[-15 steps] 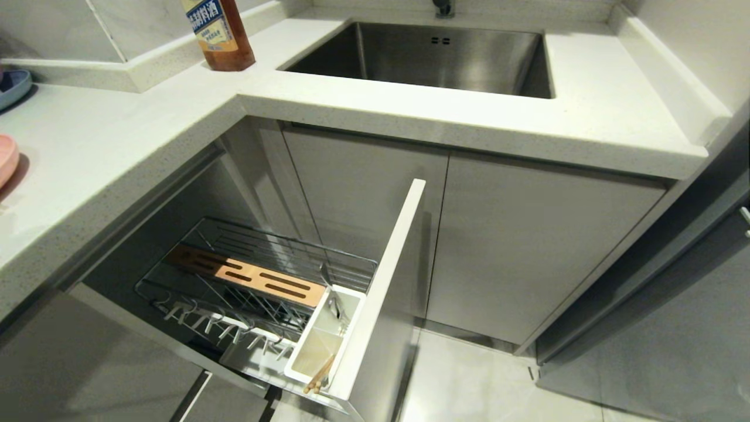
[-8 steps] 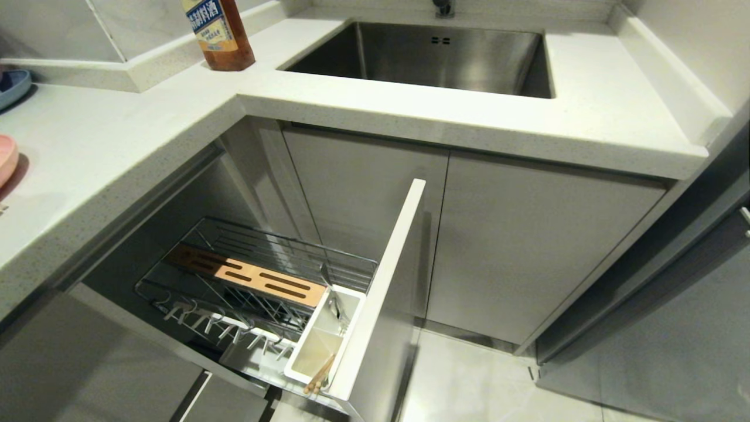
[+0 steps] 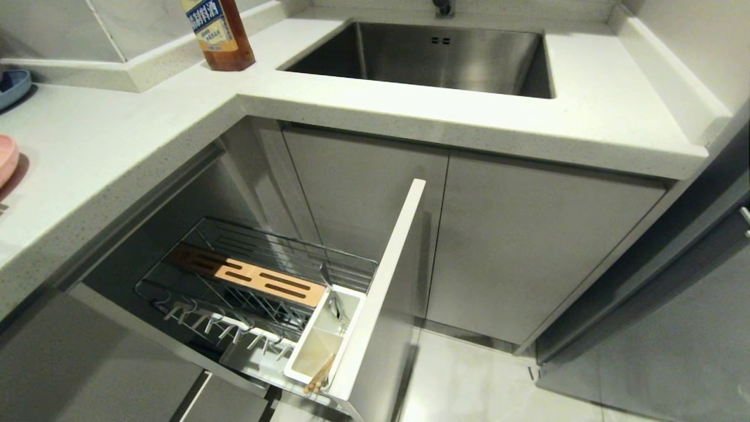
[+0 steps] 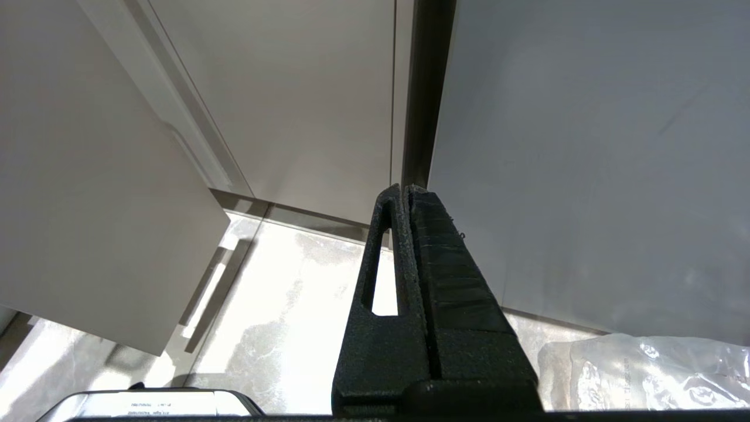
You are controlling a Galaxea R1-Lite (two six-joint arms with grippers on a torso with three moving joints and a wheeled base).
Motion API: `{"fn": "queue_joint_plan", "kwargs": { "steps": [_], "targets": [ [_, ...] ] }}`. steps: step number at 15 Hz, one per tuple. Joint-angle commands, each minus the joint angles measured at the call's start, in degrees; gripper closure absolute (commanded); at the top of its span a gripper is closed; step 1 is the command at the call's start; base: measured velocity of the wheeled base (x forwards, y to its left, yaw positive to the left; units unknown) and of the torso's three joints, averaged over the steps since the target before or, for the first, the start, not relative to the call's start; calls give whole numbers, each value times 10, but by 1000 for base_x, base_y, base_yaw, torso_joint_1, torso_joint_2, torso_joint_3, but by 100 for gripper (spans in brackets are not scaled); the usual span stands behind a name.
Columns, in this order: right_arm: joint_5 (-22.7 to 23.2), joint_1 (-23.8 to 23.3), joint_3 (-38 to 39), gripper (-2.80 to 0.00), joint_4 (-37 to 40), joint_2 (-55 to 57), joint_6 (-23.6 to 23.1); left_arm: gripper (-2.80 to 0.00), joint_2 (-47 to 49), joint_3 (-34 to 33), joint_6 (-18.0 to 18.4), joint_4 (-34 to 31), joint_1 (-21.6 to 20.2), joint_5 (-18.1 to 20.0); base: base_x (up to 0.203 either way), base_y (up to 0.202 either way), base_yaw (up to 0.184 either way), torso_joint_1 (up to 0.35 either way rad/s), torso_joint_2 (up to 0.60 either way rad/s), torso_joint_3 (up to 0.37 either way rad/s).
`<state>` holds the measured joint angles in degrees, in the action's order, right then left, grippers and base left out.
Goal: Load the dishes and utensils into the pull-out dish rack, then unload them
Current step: Pick up the bowl and place it in the cupboard
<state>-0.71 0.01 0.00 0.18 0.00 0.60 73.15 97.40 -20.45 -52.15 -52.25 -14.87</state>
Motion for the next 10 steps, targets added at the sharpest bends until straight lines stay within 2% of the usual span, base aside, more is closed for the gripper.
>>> {"fn": "queue_joint_plan", "kwargs": {
  "steps": [1,6,10],
  "targets": [
    [0,1,1,0,0,0,-1,0,8,-4,-2,-3,-22,4,0,0,0,0,0,0],
    [0,0,1,0,0,0,0,0,30,-2,-5,-1,-87,23,0,0,0,0,0,0],
    [0,0,1,0,0,0,0,0,73,18,-2,1,-130,87,0,0,0,0,0,0]
  ]
}}
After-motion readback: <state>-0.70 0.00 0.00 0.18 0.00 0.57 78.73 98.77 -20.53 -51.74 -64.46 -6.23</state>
